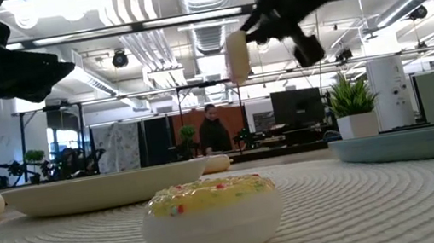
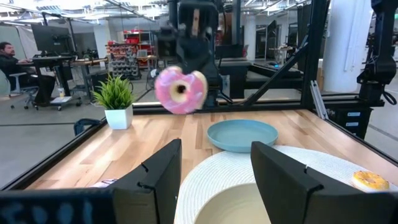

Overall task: Pick & Place donuts
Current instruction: Put the big pink donut on the blue plate

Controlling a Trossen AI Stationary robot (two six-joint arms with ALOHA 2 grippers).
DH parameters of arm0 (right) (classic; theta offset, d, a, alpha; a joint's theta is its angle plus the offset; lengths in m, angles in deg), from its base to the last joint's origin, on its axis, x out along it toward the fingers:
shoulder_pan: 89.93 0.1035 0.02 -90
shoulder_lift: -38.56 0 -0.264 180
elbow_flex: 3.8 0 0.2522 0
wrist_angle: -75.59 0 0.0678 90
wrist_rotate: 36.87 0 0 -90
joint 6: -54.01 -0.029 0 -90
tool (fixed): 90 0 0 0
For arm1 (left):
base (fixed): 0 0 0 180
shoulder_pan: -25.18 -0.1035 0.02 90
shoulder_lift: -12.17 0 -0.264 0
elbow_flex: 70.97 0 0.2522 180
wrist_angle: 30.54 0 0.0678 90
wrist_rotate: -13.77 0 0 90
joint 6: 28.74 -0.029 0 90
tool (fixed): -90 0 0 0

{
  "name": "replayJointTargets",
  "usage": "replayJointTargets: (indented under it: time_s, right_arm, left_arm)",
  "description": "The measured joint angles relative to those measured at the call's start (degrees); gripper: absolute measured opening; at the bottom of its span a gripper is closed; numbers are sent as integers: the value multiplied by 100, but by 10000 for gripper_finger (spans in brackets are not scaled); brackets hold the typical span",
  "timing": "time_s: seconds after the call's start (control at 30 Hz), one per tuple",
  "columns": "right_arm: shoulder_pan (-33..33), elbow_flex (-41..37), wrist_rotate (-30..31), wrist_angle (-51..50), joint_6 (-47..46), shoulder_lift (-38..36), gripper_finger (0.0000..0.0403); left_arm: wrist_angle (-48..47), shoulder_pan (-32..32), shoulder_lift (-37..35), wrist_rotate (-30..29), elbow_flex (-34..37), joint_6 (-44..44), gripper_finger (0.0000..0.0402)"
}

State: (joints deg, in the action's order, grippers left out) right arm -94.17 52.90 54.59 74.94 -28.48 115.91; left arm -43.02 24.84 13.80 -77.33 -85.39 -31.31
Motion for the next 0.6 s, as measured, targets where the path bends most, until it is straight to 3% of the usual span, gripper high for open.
replayJointTargets:
  time_s: [0.17,0.43,0.6]
  right_arm:
    - [515,-1147,-173,705,-1354,-553,9]
    - [1603,-2406,-365,652,-2904,-1474,13]
    - [2163,-2875,-365,614,-3741,-1571,14]
  left_arm:
    - [0,0,0,0,0,-1,168]
    - [0,2,4,-2,0,-50,168]
    - [0,0,4,-2,0,-378,168]
